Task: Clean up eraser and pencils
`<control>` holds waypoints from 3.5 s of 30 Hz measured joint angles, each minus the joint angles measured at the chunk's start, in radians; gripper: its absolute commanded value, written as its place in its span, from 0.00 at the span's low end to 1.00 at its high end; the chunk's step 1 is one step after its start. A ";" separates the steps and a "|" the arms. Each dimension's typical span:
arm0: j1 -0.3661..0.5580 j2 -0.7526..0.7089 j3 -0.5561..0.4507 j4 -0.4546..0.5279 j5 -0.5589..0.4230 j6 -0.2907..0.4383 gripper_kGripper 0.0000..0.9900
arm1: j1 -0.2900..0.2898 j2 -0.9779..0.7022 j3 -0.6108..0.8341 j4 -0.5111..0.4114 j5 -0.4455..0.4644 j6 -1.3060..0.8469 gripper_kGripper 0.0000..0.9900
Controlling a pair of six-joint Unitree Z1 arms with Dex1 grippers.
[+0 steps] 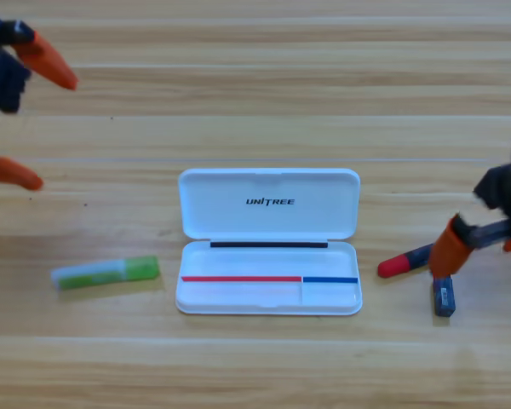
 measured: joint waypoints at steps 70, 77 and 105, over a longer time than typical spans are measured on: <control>0.104 0.573 -0.035 0.026 -0.065 -0.406 0.99 | 0.200 0.318 -0.524 0.305 -0.024 -0.894 0.00; 0.099 0.567 0.024 -0.019 -0.065 -0.378 0.99 | 0.203 0.409 -0.603 0.305 -0.058 -0.894 0.00; 0.045 0.515 0.166 -0.223 -0.024 -0.381 0.99 | 0.205 0.460 -0.610 0.305 -0.059 -0.894 0.10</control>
